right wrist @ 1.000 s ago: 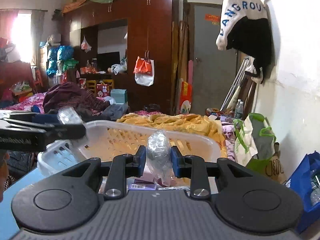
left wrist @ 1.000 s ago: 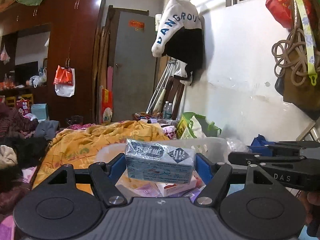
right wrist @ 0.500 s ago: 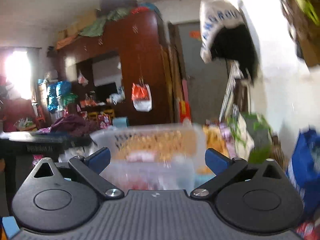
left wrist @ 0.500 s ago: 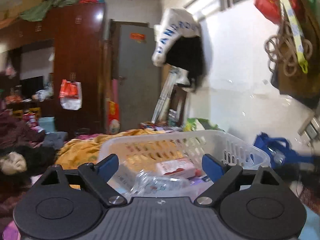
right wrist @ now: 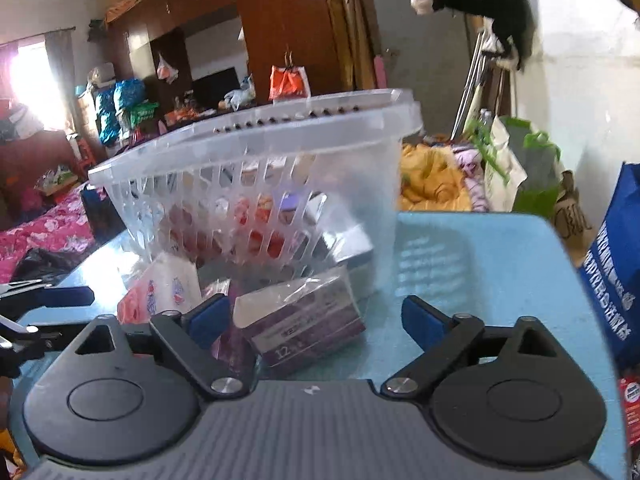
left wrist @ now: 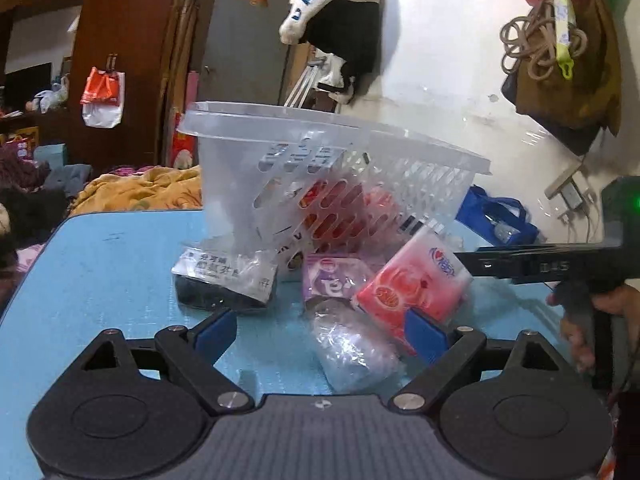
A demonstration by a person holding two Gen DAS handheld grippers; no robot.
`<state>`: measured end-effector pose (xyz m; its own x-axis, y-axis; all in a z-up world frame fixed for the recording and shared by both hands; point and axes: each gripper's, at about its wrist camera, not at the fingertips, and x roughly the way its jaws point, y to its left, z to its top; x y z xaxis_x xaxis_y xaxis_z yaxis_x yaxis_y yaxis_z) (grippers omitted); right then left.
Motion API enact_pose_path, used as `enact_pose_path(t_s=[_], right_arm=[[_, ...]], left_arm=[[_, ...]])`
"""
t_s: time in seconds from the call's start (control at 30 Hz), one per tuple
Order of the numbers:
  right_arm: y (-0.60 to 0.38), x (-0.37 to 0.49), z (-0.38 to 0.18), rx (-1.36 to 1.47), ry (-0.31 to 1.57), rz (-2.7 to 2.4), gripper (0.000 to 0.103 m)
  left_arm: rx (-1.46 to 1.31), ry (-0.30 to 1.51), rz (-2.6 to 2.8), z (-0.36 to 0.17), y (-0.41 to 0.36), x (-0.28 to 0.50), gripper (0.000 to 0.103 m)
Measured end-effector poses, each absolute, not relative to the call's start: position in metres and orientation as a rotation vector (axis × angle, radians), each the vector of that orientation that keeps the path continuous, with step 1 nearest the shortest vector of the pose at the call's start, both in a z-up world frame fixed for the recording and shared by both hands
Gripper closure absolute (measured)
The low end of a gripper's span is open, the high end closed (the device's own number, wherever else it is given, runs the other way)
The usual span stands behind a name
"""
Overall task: Organize objects
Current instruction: 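Grasp a clear plastic packet with the left tool while the right tool grasps the purple box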
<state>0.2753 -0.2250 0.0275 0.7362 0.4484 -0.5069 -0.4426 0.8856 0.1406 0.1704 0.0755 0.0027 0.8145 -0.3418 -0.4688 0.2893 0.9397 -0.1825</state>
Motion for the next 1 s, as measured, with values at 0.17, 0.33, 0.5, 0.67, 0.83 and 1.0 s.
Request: enact_pose_path(t_s=[0.17,0.33,0.5,0.67,0.83,1.0], right_arm=[[-0.222,0.281,0.026,0.003,0.570,0.499,0.021],[-0.223,0.282,0.026,-0.004,0.578,0.500,0.021],[-0.225,0.278,0.027,0.010,0.566,0.491,0.030],[-0.223,0.280,0.027,-0.005,0.591,0.483,0.029],[-0.220,0.287,0.024,-0.015,0.613,0.451,0.028],[-0.220,0.289,0.023,-0.020,0.624,0.447,0.034]], left_arm=[[-0.077,0.567,-0.313,0.000,0.064,0.178,0.010],[-0.004,0.586,-0.289,0.000,0.051,0.180,0.010],[-0.061,0.573,-0.223,0.000,0.062,0.177,0.023],[-0.055,0.585,-0.211,0.000,0.062,0.179,0.023],[0.010,0.616,-0.224,0.000,0.049,0.184,0.023],[-0.007,0.628,-0.250,-0.003,0.052,0.185,0.049]])
